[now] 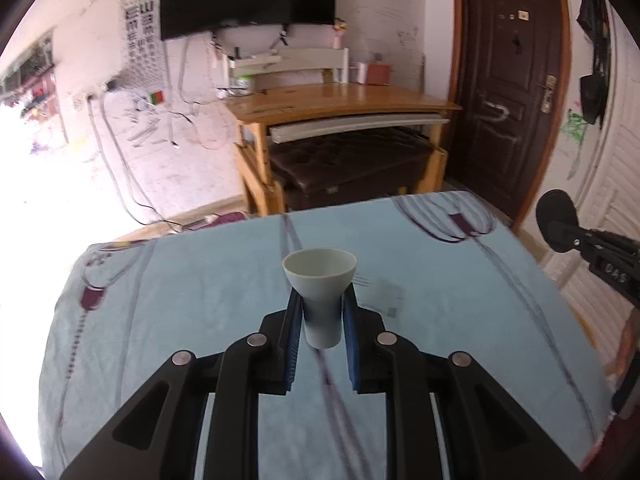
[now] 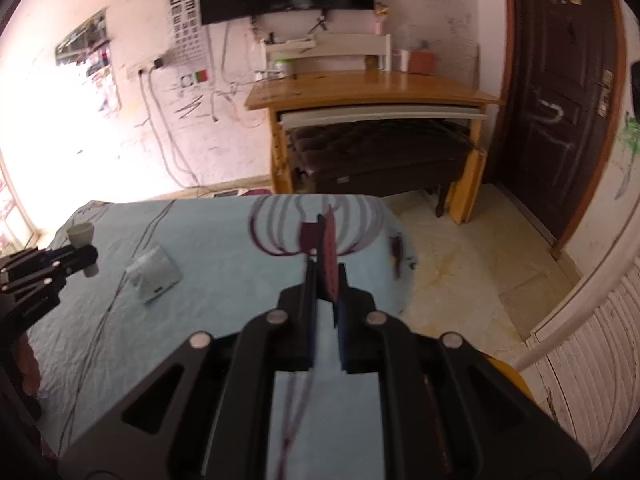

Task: Collect trash
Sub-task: 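Carry the cup and pink oval over the yellow bin and open both tools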

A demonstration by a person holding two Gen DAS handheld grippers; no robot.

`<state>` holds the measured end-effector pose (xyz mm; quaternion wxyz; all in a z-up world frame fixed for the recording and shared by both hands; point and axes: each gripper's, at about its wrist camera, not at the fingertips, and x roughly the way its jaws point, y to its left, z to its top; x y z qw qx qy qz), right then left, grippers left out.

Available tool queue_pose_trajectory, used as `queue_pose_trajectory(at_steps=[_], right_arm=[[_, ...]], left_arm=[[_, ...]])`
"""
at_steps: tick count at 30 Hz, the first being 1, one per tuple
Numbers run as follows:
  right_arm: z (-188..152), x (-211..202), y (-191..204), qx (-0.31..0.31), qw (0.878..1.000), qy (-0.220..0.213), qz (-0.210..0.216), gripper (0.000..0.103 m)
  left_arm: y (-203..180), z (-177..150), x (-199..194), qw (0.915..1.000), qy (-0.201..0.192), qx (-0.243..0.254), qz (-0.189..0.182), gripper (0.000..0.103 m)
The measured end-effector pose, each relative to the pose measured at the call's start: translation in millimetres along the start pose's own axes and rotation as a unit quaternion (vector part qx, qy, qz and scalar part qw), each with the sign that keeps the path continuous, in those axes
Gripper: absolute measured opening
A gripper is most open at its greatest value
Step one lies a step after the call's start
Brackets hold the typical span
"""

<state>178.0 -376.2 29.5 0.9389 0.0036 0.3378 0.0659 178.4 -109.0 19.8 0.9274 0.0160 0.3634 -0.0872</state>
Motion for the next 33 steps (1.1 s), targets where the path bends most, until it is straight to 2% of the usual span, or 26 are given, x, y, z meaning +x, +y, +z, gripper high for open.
queue_pose_trajectory(at_steps=[5, 11, 18, 23, 28, 33], right_arm=[[-9, -15, -28, 0.017, 1.000, -0.011, -0.008, 0.007], [-18, -28, -57, 0.035, 0.999, -0.021, -0.023, 0.007], [-37, -40, -95, 0.054, 0.998, -0.021, -0.040, 0.007], [-58, -44, -118, 0.066, 0.997, -0.012, -0.042, 0.007], [-80, -43, -130, 0.070, 0.997, 0.003, -0.040, 0.007], [-99, -40, -143, 0.087, 0.996, 0.011, -0.028, 0.007]], left_arm=[[-10, 10, -2, 0.9969, 0.031, -0.017, -0.071, 0.015], [-35, 15, -8, 0.9901, 0.056, -0.010, -0.128, 0.015], [-88, 16, -6, 0.9878, 0.064, 0.028, -0.139, 0.015], [-146, 10, -5, 0.9838, 0.061, 0.052, -0.160, 0.015], [-202, 1, -4, 0.9785, 0.058, 0.080, -0.181, 0.015], [-243, -5, 8, 0.9757, 0.075, 0.100, -0.180, 0.015]])
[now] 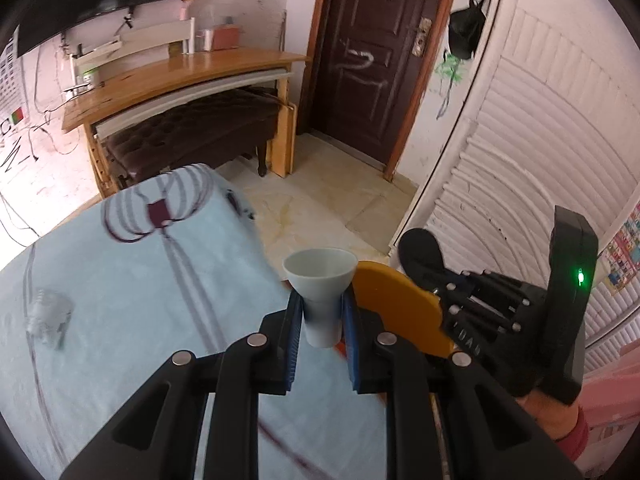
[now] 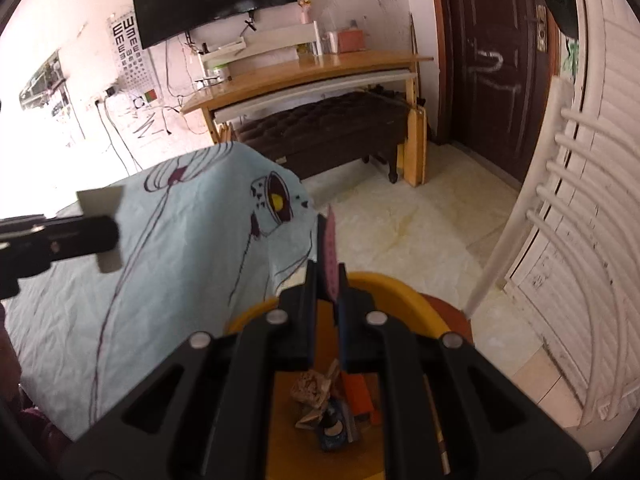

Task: Collect trash
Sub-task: 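Carry the cup and pink oval over the yellow bin and open both tools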

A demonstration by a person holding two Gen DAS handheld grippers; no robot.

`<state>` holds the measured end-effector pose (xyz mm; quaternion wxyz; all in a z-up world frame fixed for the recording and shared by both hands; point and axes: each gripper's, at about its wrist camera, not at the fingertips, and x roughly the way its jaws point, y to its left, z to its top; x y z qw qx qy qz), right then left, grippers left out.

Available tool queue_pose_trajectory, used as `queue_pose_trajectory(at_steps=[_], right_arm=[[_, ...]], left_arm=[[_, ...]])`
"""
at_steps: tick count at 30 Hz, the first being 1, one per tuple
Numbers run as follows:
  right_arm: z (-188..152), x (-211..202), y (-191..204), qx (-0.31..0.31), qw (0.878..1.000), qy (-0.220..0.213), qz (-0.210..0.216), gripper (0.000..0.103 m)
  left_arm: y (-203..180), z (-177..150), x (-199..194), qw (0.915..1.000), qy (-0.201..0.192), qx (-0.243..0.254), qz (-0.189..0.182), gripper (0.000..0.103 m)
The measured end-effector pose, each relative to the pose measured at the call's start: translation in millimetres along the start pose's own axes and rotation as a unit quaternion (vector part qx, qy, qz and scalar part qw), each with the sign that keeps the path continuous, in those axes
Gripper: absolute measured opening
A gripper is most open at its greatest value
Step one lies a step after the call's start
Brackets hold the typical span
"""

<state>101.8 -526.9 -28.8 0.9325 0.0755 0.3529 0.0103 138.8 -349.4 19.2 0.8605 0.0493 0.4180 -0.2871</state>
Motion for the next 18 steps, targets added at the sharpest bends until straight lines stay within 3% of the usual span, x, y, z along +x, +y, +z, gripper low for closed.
queue_pose_trajectory(at_steps=[5, 18], right_arm=[[-11, 10, -10, 0.012, 1.000, 0.011, 0.006, 0.007], [-30, 30, -33, 0.040, 0.998, 0.032, 0.034, 0.008]], left_arm=[[-25, 3, 29, 0.9998, 0.019, 0.008, -0.002, 0.015], [-42, 1, 79, 0.9971, 0.071, 0.022, -0.012, 0.015]])
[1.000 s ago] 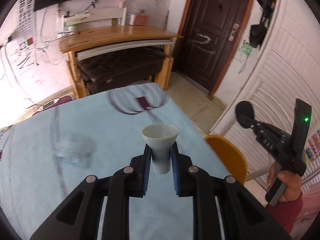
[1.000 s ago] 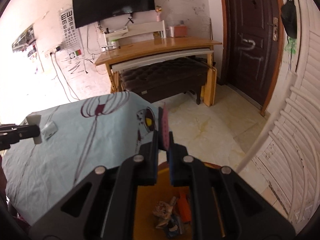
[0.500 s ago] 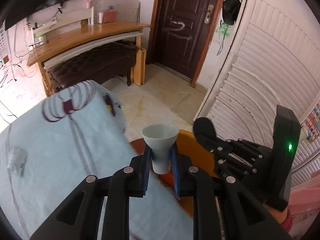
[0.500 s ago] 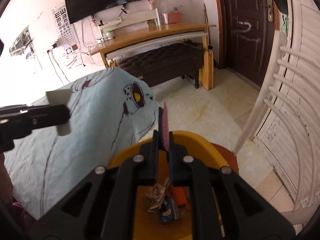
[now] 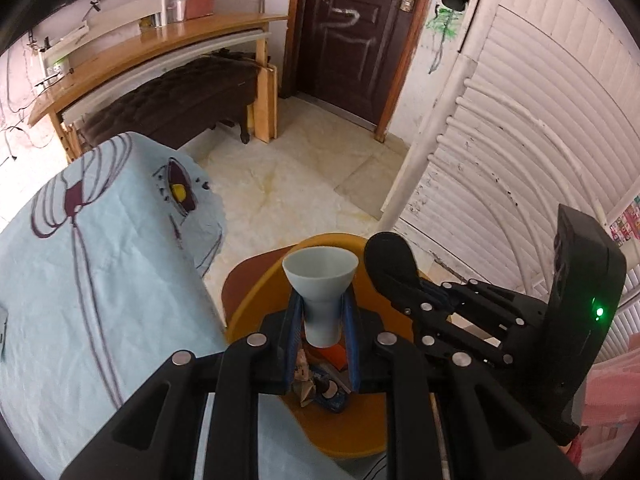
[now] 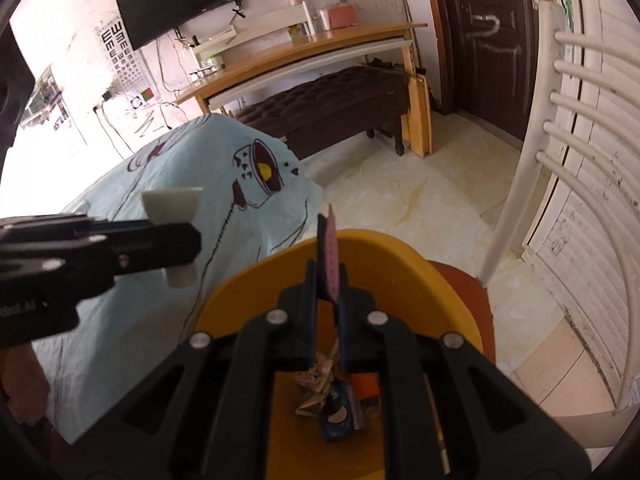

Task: Collect trash
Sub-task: 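Carry the cup and pink oval over the yellow bin and open both tools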

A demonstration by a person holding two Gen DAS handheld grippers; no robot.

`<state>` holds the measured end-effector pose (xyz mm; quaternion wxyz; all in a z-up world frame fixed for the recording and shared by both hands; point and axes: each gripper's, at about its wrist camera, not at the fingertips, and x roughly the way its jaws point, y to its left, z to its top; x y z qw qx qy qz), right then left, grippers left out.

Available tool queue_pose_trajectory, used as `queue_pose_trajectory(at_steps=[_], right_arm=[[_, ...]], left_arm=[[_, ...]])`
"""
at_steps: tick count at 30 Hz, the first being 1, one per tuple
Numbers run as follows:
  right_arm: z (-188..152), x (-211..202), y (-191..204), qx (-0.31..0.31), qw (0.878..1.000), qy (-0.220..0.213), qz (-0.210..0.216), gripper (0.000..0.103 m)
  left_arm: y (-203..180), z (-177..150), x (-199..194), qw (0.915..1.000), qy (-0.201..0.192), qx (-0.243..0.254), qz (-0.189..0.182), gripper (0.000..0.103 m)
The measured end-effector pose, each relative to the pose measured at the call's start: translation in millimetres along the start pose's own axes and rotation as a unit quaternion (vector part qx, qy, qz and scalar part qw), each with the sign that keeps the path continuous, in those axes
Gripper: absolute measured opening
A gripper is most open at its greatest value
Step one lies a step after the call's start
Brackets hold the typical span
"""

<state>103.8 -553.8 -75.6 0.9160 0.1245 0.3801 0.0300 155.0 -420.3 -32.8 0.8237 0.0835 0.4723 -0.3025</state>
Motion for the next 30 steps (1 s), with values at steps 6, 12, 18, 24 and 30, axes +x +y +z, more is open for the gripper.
queue_pose_trajectory(at_steps=[6, 12, 18, 24, 30], right_arm=[[-5, 3, -6, 0.004, 1.000, 0.006, 0.002, 0.009], [-5, 2, -8, 0.007, 1.000, 0.009, -0.001, 0.019], [-6, 2, -2, -0.006, 1.000, 0.011, -0.007, 0.046], [-7, 3, -2, -0.009, 1.000, 0.012, -0.004, 0.064], [-4, -1, 4, -0.012, 1.000, 0.003, 0.000, 0.084]], left_arm=[[-6, -2, 11, 0.9998, 0.018, 0.005, -0.007, 0.016], [-4, -1, 8, 0.9999, 0.012, -0.005, -0.002, 0.048], [4, 2, -1, 0.9996, -0.008, -0.029, -0.003, 0.070], [14, -1, -10, 0.9990, -0.017, -0.042, -0.003, 0.071], [31, -5, -31, 0.9975, -0.039, -0.057, 0.012, 0.073]])
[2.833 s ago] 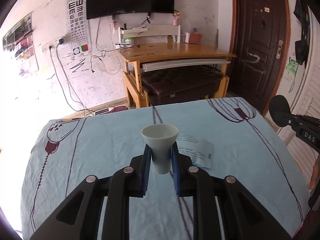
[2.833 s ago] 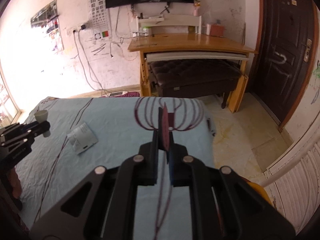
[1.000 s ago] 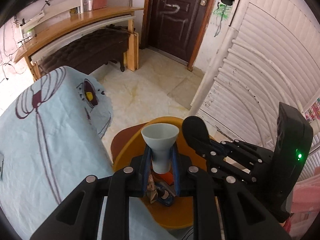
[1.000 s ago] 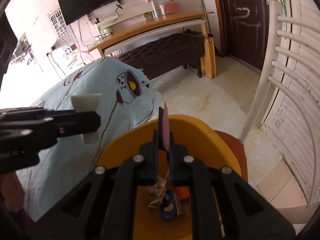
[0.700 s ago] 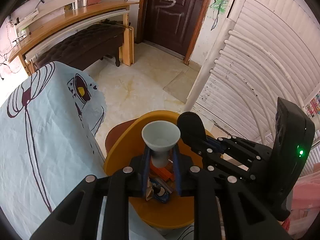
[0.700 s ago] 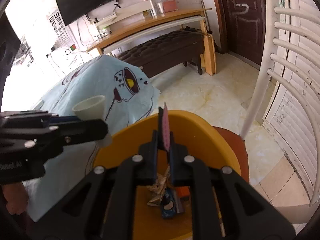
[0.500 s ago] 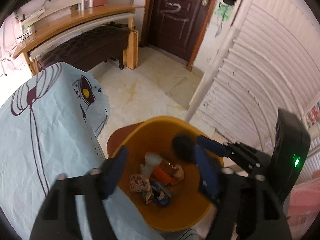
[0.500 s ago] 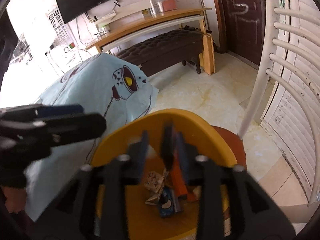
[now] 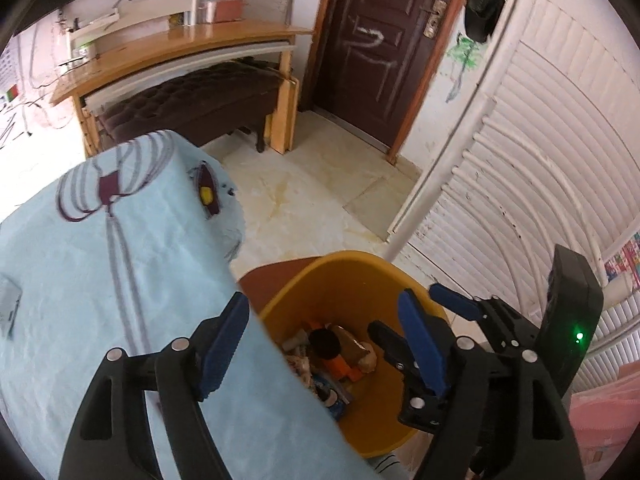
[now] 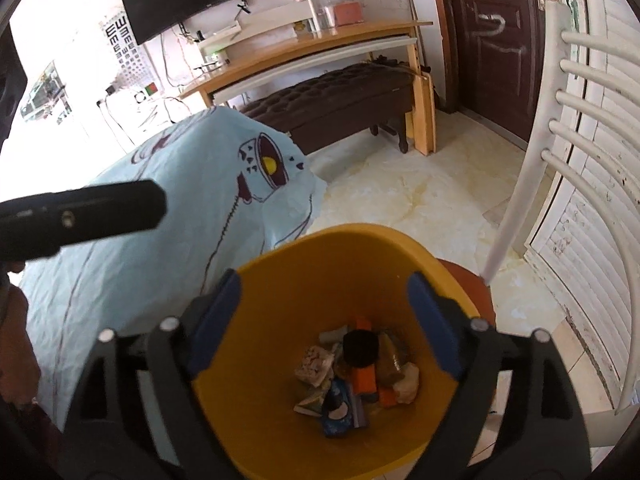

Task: Collect trash
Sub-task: 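Carry the cup and pink oval over the yellow bin and open both tools, then move both open tools back over the table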

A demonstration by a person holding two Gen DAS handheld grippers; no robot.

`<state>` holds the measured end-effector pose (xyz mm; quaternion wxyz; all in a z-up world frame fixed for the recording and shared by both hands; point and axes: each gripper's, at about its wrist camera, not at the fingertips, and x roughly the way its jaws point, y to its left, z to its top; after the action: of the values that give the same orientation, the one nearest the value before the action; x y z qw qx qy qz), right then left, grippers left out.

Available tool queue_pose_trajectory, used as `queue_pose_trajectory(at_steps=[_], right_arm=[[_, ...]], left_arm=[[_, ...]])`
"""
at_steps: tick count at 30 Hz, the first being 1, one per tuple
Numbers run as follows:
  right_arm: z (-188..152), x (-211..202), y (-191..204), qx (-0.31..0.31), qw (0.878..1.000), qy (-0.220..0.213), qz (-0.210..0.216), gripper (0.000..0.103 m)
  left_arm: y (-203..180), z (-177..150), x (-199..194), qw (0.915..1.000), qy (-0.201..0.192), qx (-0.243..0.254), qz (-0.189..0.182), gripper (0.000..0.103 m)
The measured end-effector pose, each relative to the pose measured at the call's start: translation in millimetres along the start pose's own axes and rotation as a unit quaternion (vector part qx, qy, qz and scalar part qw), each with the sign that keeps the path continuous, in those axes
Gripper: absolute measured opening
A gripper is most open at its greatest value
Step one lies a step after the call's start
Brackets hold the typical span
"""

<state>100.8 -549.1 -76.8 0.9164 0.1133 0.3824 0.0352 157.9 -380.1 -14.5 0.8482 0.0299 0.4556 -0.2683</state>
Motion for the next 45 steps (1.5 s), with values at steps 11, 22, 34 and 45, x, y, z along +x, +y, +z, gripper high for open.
queue_pose_trajectory(at_steps=[11, 22, 34, 45], right_arm=[[8, -4, 20, -0.005, 1.000, -0.007, -0.001, 0.096], [19, -16, 57, -0.046, 0.999, -0.018, -0.001, 0.097], [31, -24, 121, -0.101, 0.994, -0.036, -0.003, 0.097], [36, -33, 193, -0.133, 0.989, -0.056, 0.023, 0.097]], left_arm=[[59, 2, -45, 0.9966, -0.049, -0.029, 0.060, 0.079], [128, -1, -70, 0.9883, -0.074, -0.084, 0.103, 0.079], [181, -19, -104, 0.9780, -0.108, -0.122, 0.130, 0.079], [225, -73, -164, 0.9638, -0.158, -0.135, 0.167, 0.080]])
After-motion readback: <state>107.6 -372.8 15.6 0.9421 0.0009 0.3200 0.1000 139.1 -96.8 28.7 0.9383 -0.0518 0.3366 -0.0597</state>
